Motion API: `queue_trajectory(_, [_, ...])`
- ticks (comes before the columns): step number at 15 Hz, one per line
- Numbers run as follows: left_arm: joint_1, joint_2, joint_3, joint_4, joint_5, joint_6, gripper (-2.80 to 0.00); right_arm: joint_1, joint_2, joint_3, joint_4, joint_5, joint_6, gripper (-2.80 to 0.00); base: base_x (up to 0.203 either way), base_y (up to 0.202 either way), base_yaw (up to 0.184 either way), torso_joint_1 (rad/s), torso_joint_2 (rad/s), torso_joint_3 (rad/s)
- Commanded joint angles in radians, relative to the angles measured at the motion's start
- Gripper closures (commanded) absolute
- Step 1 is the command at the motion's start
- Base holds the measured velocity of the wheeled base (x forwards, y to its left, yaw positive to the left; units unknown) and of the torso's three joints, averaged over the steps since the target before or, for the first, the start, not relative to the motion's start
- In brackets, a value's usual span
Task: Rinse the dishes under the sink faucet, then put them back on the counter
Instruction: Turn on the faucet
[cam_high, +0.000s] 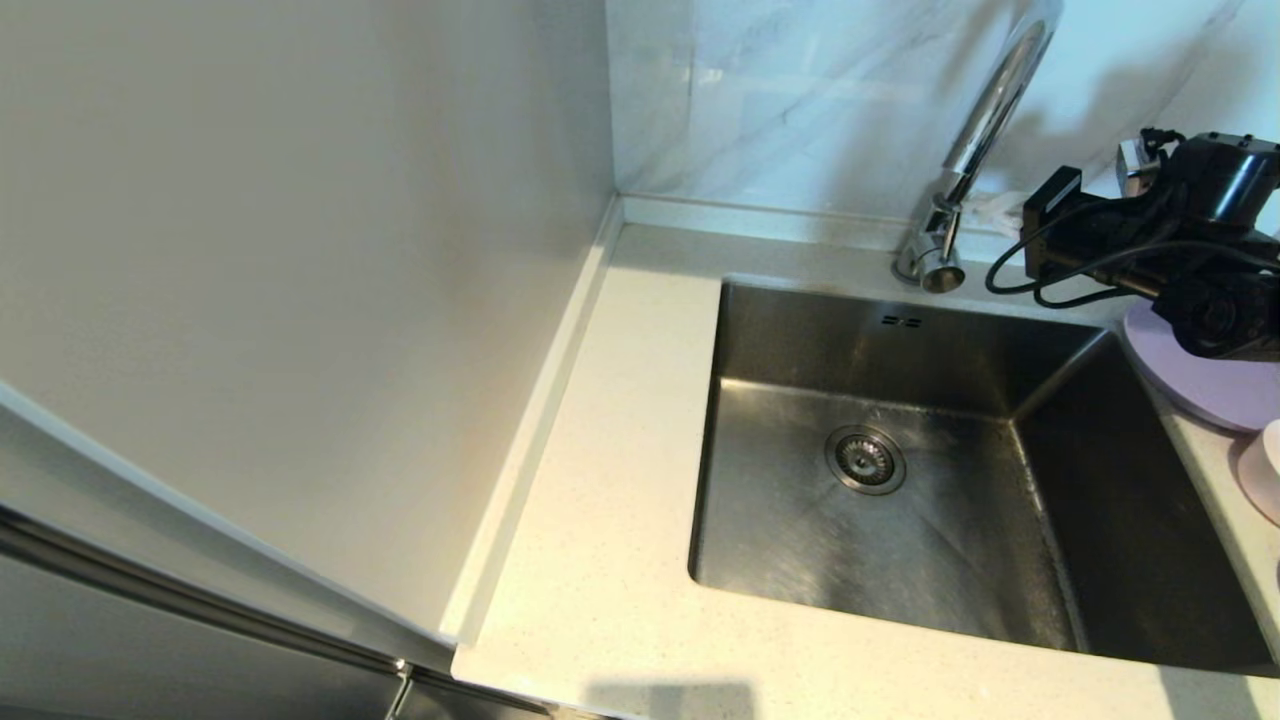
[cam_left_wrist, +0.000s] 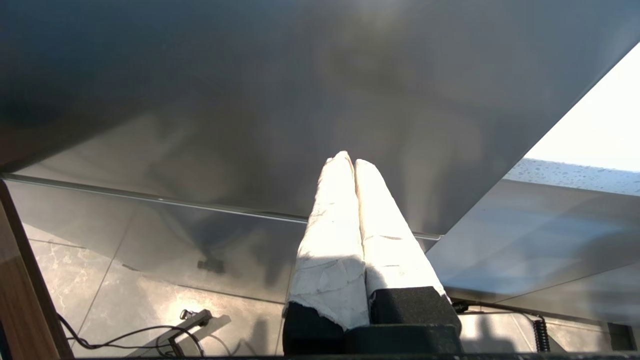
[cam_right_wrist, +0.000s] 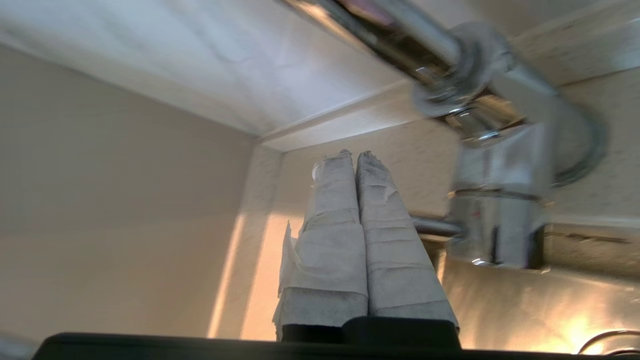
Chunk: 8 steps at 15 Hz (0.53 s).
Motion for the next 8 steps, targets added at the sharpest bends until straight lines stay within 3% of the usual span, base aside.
queue_trajectory(1, [0.000, 0.000, 0.000, 0.000, 0.001, 0.000, 0.00, 0.002, -0.013, 0.005, -0.004, 0.017, 0.011, 0.00, 0.000, 0.000, 0.000, 0.000, 0.00, 0.000])
queue_trajectory(4, [0.000, 0.000, 0.000, 0.000, 0.001, 0.000, 0.00, 0.002, -0.010, 0.017, -0.005, 0.061, 0.011, 0.00, 0.000, 0.000, 0.000, 0.000, 0.00, 0.000])
queue_trajectory(8, [0.000, 0.000, 0.000, 0.000, 0.001, 0.000, 0.00, 0.004, 0.009, -0.003, -0.007, 0.059, 0.009, 0.00, 0.000, 0.000, 0.000, 0.000, 0.00, 0.000])
